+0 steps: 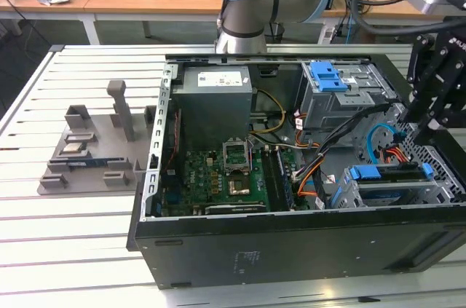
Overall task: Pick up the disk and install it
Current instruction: 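Insert the second disk wire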
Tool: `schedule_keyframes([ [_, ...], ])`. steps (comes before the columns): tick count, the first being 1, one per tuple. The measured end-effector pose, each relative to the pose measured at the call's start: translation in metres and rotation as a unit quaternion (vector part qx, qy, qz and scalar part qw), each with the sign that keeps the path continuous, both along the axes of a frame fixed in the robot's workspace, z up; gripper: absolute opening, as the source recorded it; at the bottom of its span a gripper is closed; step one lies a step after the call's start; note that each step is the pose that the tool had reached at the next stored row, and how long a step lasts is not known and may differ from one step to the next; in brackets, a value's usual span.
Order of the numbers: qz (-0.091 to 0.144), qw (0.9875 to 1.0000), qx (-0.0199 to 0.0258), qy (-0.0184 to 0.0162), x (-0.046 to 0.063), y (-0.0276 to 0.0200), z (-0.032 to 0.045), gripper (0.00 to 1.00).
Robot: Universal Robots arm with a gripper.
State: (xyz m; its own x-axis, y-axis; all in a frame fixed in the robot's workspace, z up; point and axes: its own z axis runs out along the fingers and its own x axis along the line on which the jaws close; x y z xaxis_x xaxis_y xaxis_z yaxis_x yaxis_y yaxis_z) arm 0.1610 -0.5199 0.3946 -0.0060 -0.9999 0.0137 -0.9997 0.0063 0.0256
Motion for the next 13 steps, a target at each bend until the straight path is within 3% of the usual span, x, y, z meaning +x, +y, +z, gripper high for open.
schedule_keyframes([
  [5,0.003,1.0,0.0001,0.0,-0.002,0.0065,-0.0103,0.36],
  [10,0.005,1.0,-0.0002,0.0,-0.002,0.0069,-0.0207,0.36],
  [13,0.005,1.0,-0.0002,0.0,-0.002,0.0069,-0.0213,0.36],
])
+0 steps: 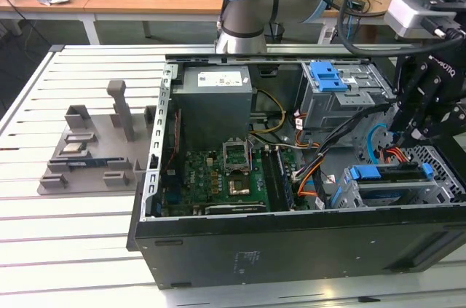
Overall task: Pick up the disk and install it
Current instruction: 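Insert the second disk wire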
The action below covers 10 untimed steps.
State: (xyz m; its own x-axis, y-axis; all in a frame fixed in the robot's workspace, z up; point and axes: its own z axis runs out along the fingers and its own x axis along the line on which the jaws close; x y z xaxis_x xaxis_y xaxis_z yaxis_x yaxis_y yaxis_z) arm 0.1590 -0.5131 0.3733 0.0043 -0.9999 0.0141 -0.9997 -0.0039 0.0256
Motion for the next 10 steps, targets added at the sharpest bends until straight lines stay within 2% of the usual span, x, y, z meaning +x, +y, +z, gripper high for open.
schedule_keyframes([
  [5,0.0,1.0,0.0001,0.0,0.0,0.0,-0.0001,0.35],
  [8,0.0,1.0,0.0,0.0,0.0,0.0,0.0,0.16],
  [10,0.0,1.0,0.0001,0.0,0.0,-0.0001,-0.0001,0.16],
])
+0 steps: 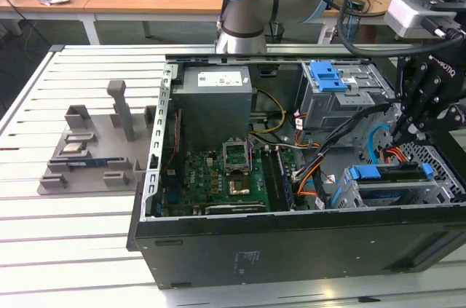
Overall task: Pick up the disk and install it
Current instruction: 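Insert the second disk wire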
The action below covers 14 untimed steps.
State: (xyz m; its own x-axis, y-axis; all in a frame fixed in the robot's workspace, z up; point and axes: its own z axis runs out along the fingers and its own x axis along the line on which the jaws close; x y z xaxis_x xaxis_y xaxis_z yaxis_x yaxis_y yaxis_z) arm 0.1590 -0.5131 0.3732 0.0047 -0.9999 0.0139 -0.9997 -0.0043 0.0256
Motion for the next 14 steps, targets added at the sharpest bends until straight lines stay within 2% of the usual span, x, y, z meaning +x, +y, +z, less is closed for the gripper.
schedule_keyframes([
  [2,0.0,1.0,0.0001,0.0,0.0,-0.0021,-0.0001,0.16],
  [4,0.0,1.0,0.0001,0.0,0.0,-0.0087,-0.0019,0.16],
  [6,0.001,1.0,0.0002,0.0,0.0,-0.0112,-0.0052,0.16],
  [8,0.001,1.0,0.0004,0.0,-0.001,-0.0166,-0.0091,0.16],
  [14,0.002,1.0,0.0034,0.0,-0.001,-0.0179,-0.0175,0.16],
])
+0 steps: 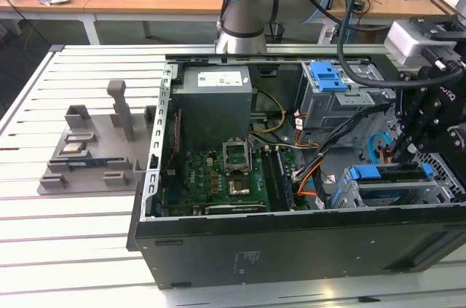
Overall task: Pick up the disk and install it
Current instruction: 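Insert the second disk wire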
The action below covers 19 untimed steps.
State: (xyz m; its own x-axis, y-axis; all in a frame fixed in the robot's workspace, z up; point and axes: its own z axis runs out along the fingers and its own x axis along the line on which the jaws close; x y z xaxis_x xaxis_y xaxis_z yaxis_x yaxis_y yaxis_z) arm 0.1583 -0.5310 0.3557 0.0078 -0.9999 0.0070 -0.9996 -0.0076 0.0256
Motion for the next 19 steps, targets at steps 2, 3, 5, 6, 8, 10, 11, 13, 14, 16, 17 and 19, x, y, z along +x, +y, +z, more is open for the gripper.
schedule_keyframes([
  [2,0.0,1.0,0.0003,0.0,0.0,-0.0014,-0.0018,0.16],
  [3,0.0,1.0,0.0004,0.0,0.0,-0.002,-0.0025,0.16],
  [5,0.0,1.0,0.0006,0.0,0.0,-0.0034,-0.0044,0.16],
  [6,0.0,1.0,0.0009,0.0,0.0,-0.0039,-0.0059,0.16],
  [8,0.0,1.0,0.0016,0.0,0.0,-0.0041,-0.0074,0.16],
  [10,0.0,1.0,0.003,0.0,0.0,-0.0041,-0.0091,0.16],
  [11,0.0,1.0,0.0035,0.0,0.0,-0.0042,-0.0097,0.16],
  [13,0.001,1.0,0.0044,0.0001,0.001,-0.0041,-0.0109,0.16],
  [14,0.001,1.0,0.0048,0.0,0.001,-0.0042,-0.0114,0.16],
  [16,0.001,1.0,0.0056,0.0,0.001,-0.0056,-0.0129,0.16],
  [17,0.001,1.0,0.0056,0.0001,0.001,-0.0063,-0.0136,0.16],
  [19,0.001,1.0,0.0056,0.0,0.001,-0.0079,-0.0154,0.16],
])
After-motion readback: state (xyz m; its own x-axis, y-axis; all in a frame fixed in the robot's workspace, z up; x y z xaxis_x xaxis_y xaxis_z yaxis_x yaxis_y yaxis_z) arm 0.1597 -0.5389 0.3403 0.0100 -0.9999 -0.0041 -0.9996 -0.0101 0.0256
